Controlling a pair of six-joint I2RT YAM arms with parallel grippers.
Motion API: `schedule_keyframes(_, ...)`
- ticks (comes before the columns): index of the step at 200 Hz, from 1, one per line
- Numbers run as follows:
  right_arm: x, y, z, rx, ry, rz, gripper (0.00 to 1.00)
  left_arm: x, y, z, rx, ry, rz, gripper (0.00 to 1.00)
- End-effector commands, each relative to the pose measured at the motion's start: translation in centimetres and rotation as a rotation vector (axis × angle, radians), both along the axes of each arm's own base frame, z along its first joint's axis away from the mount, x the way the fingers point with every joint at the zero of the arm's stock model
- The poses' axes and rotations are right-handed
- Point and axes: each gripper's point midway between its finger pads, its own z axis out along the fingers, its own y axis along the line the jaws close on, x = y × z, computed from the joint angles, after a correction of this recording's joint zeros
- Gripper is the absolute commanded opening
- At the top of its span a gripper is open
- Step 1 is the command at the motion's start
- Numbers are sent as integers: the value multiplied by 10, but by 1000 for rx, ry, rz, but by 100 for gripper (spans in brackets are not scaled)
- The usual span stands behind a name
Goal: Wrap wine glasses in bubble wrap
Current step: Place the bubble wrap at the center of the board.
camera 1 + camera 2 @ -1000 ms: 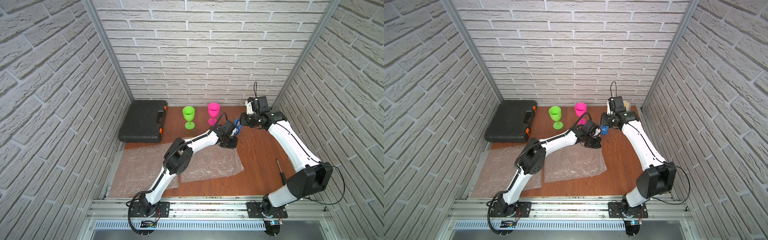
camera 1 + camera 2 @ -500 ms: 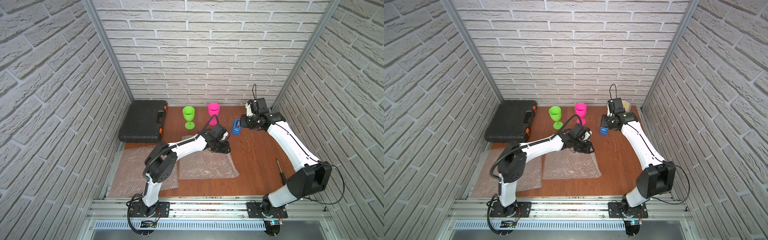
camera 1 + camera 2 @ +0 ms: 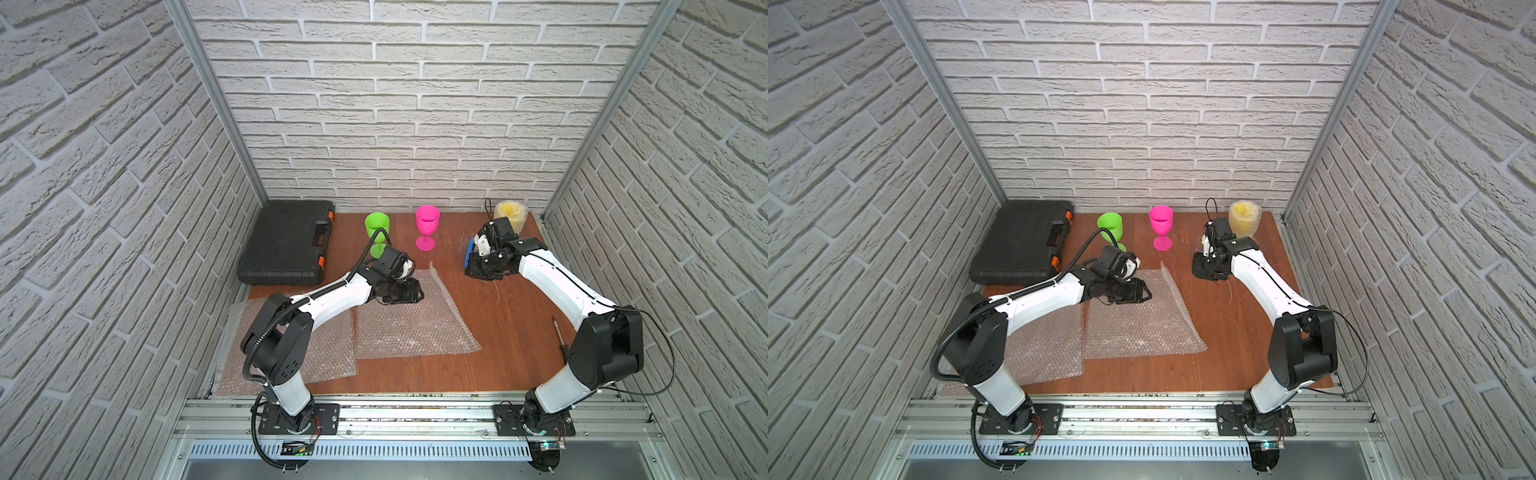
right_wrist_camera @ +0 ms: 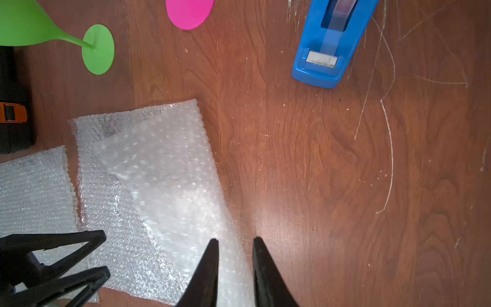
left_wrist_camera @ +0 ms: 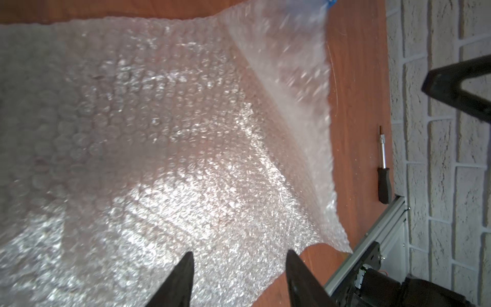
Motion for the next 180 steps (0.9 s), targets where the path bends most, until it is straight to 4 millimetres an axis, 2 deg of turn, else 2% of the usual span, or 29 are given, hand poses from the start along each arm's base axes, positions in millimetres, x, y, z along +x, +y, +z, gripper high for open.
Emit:
schedule_keyframes(1,0,3,18,24,-56,-9,25,13,-11,23,-20,-89,-21,56)
schedule_keyframes(25,-6,14,11,43,-29,25,26,28,28,13,64,-80,87,57)
schedule_keyframes(47,-8,19,-1,43,-6,39,28,33,78,-5,175,-59,186,57)
schedule_keyframes(75,-8,30,-40,78,84,58,29,27,134,-39,310,26,269,58)
schedule_keyframes(105,-10,36,-72,93,136,59,29,18,167,-66,383,105,311,59)
schedule_keyframes(116,-14,35,-84,83,162,56,29,15,174,-73,405,127,314,61)
schedule_keyframes(137,-23,33,-105,78,206,55,29,10,170,-85,382,165,296,62)
schedule_keyframes(180,-43,20,-126,34,260,33,29,-4,168,-104,391,248,284,62)
